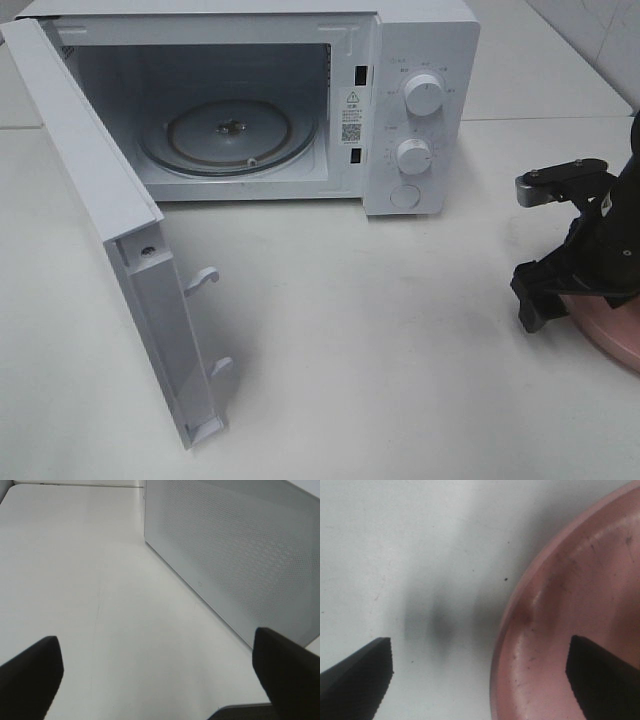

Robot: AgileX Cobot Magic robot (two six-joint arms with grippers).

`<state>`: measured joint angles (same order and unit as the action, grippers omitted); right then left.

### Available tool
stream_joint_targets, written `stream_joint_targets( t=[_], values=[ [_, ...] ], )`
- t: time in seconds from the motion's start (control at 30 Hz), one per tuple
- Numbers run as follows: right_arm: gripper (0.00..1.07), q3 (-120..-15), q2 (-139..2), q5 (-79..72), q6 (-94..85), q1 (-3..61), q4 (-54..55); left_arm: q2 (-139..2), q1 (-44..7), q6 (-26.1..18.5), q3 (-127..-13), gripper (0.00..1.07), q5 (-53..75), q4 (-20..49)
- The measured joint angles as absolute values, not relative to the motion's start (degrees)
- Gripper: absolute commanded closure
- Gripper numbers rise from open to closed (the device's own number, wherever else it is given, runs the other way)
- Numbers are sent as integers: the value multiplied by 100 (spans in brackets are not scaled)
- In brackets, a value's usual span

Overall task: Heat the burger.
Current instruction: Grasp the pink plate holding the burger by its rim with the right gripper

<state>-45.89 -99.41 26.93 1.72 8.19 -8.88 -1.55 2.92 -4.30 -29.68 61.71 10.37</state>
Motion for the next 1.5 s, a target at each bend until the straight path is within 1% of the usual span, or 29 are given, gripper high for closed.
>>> stream_joint_targets(
  t=[0.2, 0.23, 0.3, 0.33, 0.47, 0.5, 0.53, 0.57, 0.6, 0.63, 0.67, 0.7, 0.73, 0.77, 0.8, 0.83, 0.87, 0.9, 0.93, 1.5],
  values=[
    [22, -4589, -10124, 2555, 172, 819, -1071, -155, 292, -430, -2968, 9, 6171, 1037],
    [24, -4589, -10187, 2550, 172, 819, -1089, -155, 292, -430, -2968, 9, 6171, 1037],
    [26, -4589, -10244, 2544, 172, 819, -1089, -155, 292, -430, -2968, 9, 6171, 1037],
    [29, -4589, -10267, 2538, 172, 819, -1089, -155, 292, -430, -2968, 9, 6171, 1037],
    [32, -4589, -10330, 2538, 172, 819, -1089, -155, 292, -430, -2968, 9, 6171, 1037],
    [36, -4589, -10330, 2532, 172, 819, -1100, -155, 292, -430, -2968, 9, 6171, 1037],
    [36, -4589, -10330, 2532, 172, 819, -1100, -155, 292, -430, -2968, 9, 6171, 1037],
    [39, -4589, -10330, 2538, 172, 819, -1100, -155, 292, -430, -2968, 9, 6171, 1037],
    [47, -4589, -10330, 2538, 172, 819, -1100, -155, 292, -430, -2968, 9, 6171, 1037],
    [47, -4589, -10330, 2538, 172, 819, -1100, -155, 292, -430, -2968, 9, 6171, 1037],
    [59, -4589, -10330, 2544, 195, 819, -1100, -155, 292, -430, -2968, 9, 6171, 1037],
    [64, -4589, -10330, 2538, 304, 814, -1186, -155, 292, -430, -2968, 9, 6171, 1037],
    [64, -4589, -10330, 2538, 304, 814, -1186, -155, 292, -430, -2968, 9, 6171, 1037],
    [78, -4589, -10330, 2538, 344, 814, -1232, -155, 292, -430, -2968, 9, 6171, 1037],
    [78, -4589, -10330, 2538, 344, 814, -1232, -155, 292, -430, -2968, 9, 6171, 1037],
    [91, -4595, -10330, 2538, 476, 814, -1387, -155, 292, -430, -2968, 9, 6171, 1037],
    [91, -4595, -10330, 2538, 476, 814, -1387, -155, 292, -430, -2968, 9, 6171, 1037],
    [102, -4595, -10330, 2538, 613, 814, -1518, -155, 292, -430, -2968, 9, 6171, 1037],
    [107, -4595, -10330, 2550, 653, 814, -1536, -155, 292, -430, -2968, 9, 6171, 1037],
    [107, -4595, -10319, 2607, 980, 877, -1696, -155, 292, -430, -2968, 9, 6171, 1037]
  ],
)
